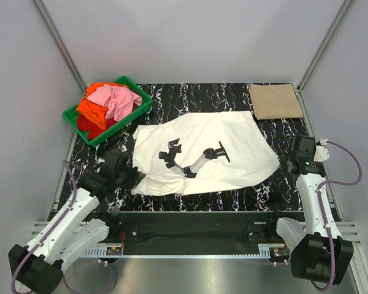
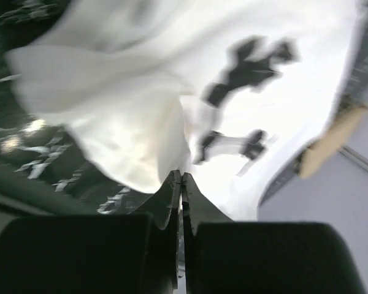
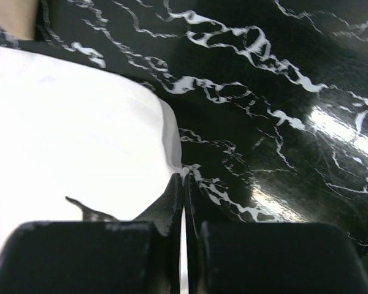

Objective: Fold and stack the t-shirts
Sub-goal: Flatten the tshirt out

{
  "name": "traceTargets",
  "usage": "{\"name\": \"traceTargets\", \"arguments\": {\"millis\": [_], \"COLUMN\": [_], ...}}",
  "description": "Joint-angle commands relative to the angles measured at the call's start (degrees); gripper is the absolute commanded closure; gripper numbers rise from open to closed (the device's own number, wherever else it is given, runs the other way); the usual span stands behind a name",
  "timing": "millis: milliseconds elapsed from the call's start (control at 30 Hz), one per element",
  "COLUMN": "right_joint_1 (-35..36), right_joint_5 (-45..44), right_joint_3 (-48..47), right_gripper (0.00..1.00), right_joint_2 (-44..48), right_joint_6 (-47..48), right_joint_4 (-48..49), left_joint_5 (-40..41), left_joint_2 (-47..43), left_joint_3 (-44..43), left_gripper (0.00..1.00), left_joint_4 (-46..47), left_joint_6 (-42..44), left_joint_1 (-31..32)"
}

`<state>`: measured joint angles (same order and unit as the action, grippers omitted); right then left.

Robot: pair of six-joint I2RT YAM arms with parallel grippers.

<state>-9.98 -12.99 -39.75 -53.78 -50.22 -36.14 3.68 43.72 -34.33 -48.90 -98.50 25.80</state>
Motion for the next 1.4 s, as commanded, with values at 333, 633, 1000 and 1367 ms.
{"name": "traceTargets", "arguments": {"millis": [333,633,1000,1367], "right_joint_1": [-0.3,-0.3,-0.3,-0.2], "right_joint_5": [3.8,8.4,17.7,21.4], "right_joint_3": [-36.9,-56.0,-56.8,-76.1], "right_gripper": [1.0,1.0,1.0,1.0], "right_joint_2": [1.4,7.7,-2.4,-36.6], "right_joint_6": [6.8,8.4,6.7,9.5], "right_joint_4": [-10.5,-19.3,-9.1,6.0], "left_joint_5": [17.5,14.6,13.5,24.3], "left_joint_2": [10.6,1.3,14.1,46.1], "left_joint_3": [-50.6,-64.8,-71.1,-90.2], "left_gripper": [1.0,1.0,1.0,1.0], "left_joint_4": [8.2,8.8,9.8,21.4], "left_joint_6": [47.2,50.3,57.3,63.9], "left_joint_1": [-0.6,-0.6,-0.6,-5.1]}}
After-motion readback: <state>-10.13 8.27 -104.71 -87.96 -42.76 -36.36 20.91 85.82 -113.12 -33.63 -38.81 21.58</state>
